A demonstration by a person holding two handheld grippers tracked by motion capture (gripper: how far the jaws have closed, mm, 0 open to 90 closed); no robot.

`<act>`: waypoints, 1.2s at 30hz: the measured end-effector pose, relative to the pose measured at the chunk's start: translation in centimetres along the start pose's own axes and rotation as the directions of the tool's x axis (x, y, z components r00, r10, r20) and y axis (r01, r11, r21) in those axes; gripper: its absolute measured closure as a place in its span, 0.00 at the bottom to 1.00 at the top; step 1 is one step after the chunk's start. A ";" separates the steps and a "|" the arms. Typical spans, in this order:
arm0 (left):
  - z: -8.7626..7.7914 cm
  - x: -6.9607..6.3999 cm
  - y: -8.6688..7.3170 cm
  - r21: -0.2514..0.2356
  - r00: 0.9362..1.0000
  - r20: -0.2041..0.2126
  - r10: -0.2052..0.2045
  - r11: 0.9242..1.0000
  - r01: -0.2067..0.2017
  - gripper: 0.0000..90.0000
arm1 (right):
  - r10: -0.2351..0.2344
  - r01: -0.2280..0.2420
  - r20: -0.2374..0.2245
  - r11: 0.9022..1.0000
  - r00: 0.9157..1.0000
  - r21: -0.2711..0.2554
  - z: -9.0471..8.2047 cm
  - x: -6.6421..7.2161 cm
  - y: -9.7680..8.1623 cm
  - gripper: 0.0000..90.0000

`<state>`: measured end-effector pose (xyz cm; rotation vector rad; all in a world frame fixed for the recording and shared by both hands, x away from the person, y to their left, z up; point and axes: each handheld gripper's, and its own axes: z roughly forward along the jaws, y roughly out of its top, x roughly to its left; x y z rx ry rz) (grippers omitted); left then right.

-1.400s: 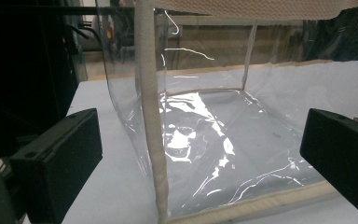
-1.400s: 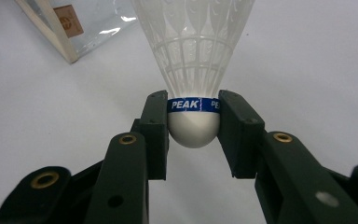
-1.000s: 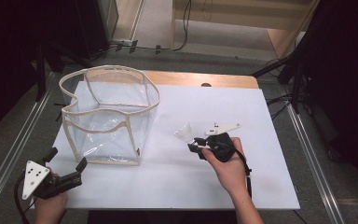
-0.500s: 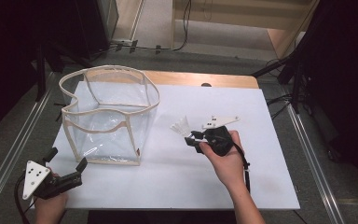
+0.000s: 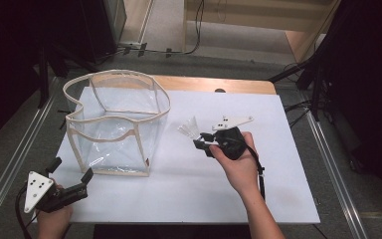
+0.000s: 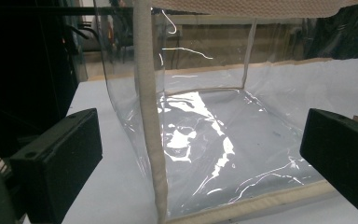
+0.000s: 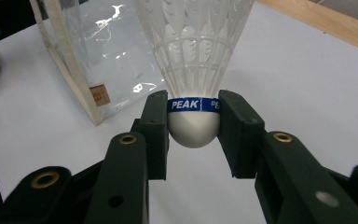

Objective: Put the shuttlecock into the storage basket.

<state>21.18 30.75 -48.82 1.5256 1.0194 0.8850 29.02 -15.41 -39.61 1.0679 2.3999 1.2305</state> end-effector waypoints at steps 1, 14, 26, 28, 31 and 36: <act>0.0 0.0 0.0 0.000 1.000 0.000 0.000 1.000 0.000 0.00 | 0.002 -0.002 0.002 1.000 1.000 0.001 0.0 0.1 0.1 0.70; 0.0 0.0 0.0 0.000 1.000 0.001 -0.001 1.000 0.001 0.00 | -0.005 0.005 -0.006 1.000 1.000 -0.017 -0.2 0.3 1.3 0.70; 0.0 0.0 0.0 -0.001 1.000 0.000 -0.004 1.000 0.004 0.00 | -0.019 0.019 -0.009 0.999 1.000 -0.033 -0.4 0.4 2.4 0.70; 0.0 0.0 0.0 -0.001 1.000 -0.001 -0.003 1.000 0.003 0.00 | -0.017 0.017 -0.008 0.999 1.000 -0.036 -0.5 0.4 2.5 0.70; 0.0 0.0 0.0 -0.001 1.000 0.000 -0.004 1.000 0.004 0.00 | -0.021 0.021 -0.009 0.999 1.000 -0.042 -0.5 0.4 2.8 0.70; 0.0 0.0 0.0 -0.002 1.000 -0.001 -0.003 1.000 0.003 0.00 | -0.020 0.019 -0.008 0.999 1.000 -0.050 -0.6 0.5 3.2 0.70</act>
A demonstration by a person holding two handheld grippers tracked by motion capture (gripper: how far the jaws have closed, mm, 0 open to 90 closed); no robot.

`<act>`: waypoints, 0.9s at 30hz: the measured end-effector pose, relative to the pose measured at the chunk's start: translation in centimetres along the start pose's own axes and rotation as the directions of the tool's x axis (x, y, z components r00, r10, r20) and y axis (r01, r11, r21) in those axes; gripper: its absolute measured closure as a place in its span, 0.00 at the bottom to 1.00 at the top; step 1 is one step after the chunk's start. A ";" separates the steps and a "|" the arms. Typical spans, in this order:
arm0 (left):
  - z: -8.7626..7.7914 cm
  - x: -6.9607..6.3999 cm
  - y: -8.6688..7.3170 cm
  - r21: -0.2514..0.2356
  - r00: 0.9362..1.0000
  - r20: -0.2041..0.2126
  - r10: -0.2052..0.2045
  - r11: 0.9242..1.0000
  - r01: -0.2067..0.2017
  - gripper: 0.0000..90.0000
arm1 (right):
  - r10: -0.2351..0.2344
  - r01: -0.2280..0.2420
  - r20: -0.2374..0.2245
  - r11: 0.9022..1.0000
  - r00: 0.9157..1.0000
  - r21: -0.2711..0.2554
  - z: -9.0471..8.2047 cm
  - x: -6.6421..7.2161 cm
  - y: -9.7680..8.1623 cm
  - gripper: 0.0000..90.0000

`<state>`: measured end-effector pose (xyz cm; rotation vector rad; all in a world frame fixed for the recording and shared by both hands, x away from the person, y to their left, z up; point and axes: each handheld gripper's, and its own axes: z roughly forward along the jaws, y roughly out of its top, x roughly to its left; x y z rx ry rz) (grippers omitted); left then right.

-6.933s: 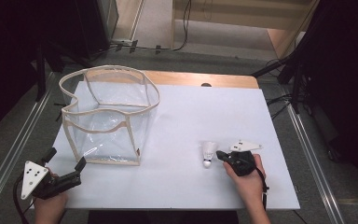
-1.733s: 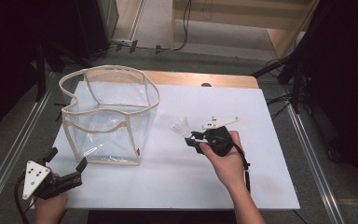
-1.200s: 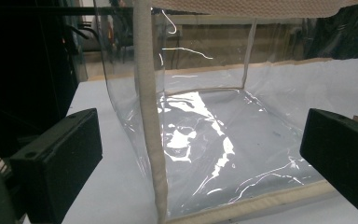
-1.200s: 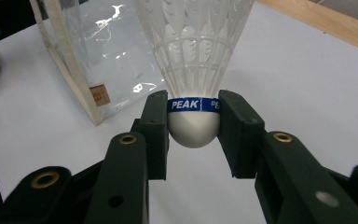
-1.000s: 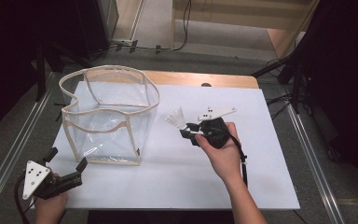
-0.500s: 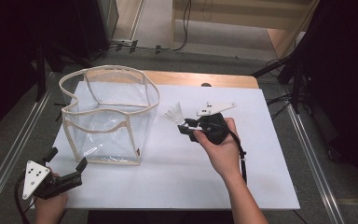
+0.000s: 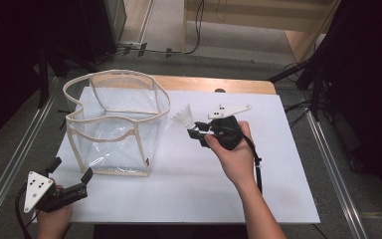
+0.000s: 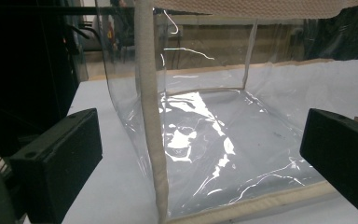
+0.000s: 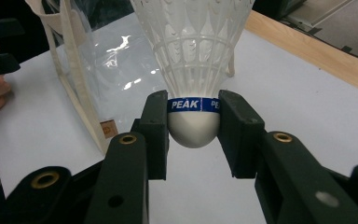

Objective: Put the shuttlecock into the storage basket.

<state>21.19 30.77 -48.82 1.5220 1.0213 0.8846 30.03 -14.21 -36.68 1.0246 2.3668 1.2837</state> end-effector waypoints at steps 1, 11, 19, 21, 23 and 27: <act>0.0 0.0 0.0 0.000 1.000 -0.001 0.000 1.000 0.000 0.00 | 0.001 -0.001 0.001 1.000 1.000 0.001 0.0 0.0 0.1 0.70; 0.0 0.0 0.0 0.002 1.000 0.002 0.002 1.000 -0.002 0.00 | -0.006 0.006 0.001 1.000 1.000 -0.014 -0.1 0.0 1.3 0.70; 0.0 0.0 0.0 0.002 1.000 0.003 0.002 1.000 -0.002 0.00 | -0.006 0.006 -0.003 0.999 1.000 -0.033 -0.1 -0.1 1.9 0.70; 0.1 0.0 0.0 0.002 1.000 0.004 0.001 1.000 -0.001 0.00 | -0.005 0.005 -0.002 0.999 1.000 -0.033 -0.1 -0.1 2.0 0.70; 0.1 0.0 0.0 0.002 1.000 0.004 0.002 1.000 -0.002 0.00 | -0.006 0.006 -0.001 0.999 1.000 -0.038 -0.2 -0.1 2.2 0.70; 0.1 0.0 0.0 0.003 1.000 0.005 0.002 1.000 -0.002 0.00 | -0.006 0.005 -0.004 0.999 1.000 -0.054 -0.4 -0.1 2.4 0.70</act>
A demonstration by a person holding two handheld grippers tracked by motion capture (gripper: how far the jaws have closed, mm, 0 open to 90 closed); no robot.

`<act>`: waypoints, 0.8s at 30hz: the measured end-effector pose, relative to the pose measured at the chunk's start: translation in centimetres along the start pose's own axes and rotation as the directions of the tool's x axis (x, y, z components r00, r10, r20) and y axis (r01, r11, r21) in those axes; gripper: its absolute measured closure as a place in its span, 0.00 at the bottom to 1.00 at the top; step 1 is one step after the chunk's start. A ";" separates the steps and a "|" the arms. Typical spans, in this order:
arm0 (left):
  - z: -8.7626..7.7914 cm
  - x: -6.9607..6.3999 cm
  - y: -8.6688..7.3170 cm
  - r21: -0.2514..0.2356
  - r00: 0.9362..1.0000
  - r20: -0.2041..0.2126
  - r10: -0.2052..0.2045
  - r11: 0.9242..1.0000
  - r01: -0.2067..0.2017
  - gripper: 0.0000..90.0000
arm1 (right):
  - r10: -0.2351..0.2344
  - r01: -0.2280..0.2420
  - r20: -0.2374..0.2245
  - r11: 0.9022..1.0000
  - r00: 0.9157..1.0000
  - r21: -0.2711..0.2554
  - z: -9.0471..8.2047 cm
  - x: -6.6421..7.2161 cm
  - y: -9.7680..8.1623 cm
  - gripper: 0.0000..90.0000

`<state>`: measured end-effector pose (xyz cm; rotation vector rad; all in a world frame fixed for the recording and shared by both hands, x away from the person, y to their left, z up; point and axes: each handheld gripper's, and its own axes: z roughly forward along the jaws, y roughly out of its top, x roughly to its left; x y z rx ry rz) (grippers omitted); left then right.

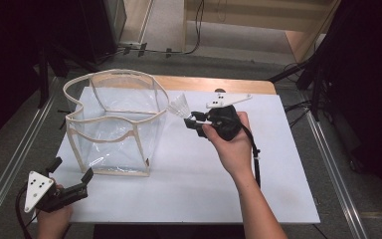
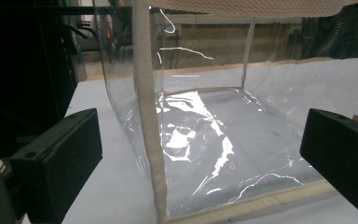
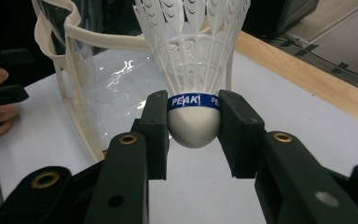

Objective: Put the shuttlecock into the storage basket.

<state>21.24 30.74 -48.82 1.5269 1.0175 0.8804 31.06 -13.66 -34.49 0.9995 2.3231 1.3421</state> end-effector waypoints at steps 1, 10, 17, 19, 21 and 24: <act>0.0 0.0 0.0 0.001 1.000 0.000 0.001 1.000 -0.001 0.00 | 0.000 0.000 0.001 1.000 1.000 0.000 -0.1 0.0 0.0 0.70; 0.0 0.0 0.0 0.001 1.000 0.000 0.000 1.000 0.000 0.00 | 0.000 0.000 0.007 1.000 1.000 -0.015 -0.4 0.0 0.2 0.70; 0.0 0.0 0.0 -0.001 1.000 0.001 -0.002 1.000 0.002 0.00 | -0.010 0.010 0.001 1.000 1.000 -0.022 -0.2 0.2 0.9 0.70; 0.0 0.0 0.0 -0.001 1.000 0.002 -0.002 1.000 0.002 0.00 | -0.016 0.016 -0.001 1.000 1.000 -0.026 0.0 0.3 1.1 0.70; 0.0 0.0 0.0 -0.001 1.000 0.002 -0.001 1.000 0.001 0.00 | -0.018 0.018 -0.001 1.000 1.000 -0.025 0.1 0.3 1.3 0.70; 0.0 0.0 0.0 -0.002 1.000 0.002 -0.002 1.000 0.002 0.00 | -0.019 0.019 -0.004 0.999 1.000 -0.028 0.3 0.4 1.5 0.70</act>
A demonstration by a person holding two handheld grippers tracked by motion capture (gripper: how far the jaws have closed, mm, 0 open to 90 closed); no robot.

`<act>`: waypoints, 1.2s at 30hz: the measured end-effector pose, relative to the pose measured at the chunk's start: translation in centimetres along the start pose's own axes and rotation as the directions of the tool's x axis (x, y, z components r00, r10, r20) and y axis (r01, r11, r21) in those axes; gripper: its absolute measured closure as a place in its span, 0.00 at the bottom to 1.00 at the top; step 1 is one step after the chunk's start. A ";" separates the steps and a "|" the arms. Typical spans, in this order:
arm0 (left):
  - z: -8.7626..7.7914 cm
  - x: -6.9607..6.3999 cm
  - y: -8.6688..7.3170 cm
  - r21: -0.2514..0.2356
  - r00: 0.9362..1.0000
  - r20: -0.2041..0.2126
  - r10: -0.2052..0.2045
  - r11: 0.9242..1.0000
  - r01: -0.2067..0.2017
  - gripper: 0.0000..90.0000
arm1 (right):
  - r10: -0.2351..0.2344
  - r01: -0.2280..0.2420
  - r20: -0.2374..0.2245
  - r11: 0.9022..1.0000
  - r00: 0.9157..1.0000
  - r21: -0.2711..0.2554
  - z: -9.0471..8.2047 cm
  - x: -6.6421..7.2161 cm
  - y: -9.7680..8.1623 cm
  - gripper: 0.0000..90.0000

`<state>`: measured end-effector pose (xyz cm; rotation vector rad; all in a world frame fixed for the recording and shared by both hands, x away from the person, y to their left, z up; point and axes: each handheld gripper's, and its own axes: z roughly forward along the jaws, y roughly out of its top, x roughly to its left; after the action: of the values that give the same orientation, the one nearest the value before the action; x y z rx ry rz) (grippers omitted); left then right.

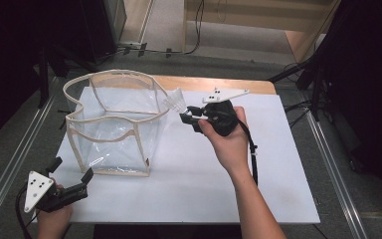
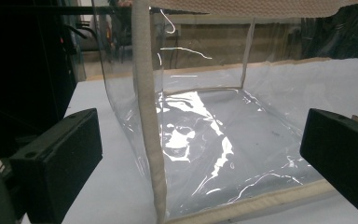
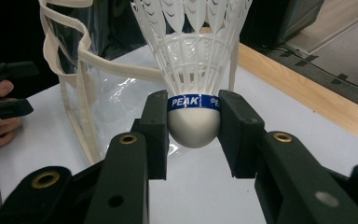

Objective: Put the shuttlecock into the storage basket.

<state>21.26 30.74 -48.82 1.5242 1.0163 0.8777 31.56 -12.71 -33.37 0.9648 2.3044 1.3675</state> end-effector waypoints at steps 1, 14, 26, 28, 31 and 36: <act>0.0 0.0 0.0 0.001 1.000 0.000 0.001 1.000 -0.001 0.00 | 0.002 -0.002 0.001 1.000 1.000 0.002 0.1 0.0 0.1 0.70; 0.0 0.0 0.0 0.002 1.000 0.001 0.000 1.000 0.000 0.00 | -0.003 0.003 -0.010 1.000 1.000 -0.006 1.0 0.1 1.0 0.70; 0.0 0.0 0.0 0.001 1.000 0.002 0.000 1.000 0.000 0.00 | -0.012 0.012 -0.018 1.000 1.000 -0.005 2.0 0.3 1.8 0.70; 0.0 0.0 0.0 0.001 1.000 0.002 0.000 1.000 0.000 0.00 | -0.012 0.012 -0.020 1.000 1.000 -0.005 2.1 0.3 1.8 0.70; 0.0 0.0 0.0 0.001 1.000 0.002 0.000 1.000 0.000 0.00 | -0.014 0.014 -0.022 1.000 1.000 -0.004 2.3 0.3 2.0 0.70; 0.0 0.0 0.0 0.001 1.000 0.002 0.000 1.000 0.000 0.00 | -0.016 0.016 -0.024 1.000 1.000 -0.002 2.7 0.4 2.2 0.70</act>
<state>21.28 30.76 -48.81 1.5256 1.0156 0.8750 33.64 -9.90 -32.81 0.9322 2.3230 1.3815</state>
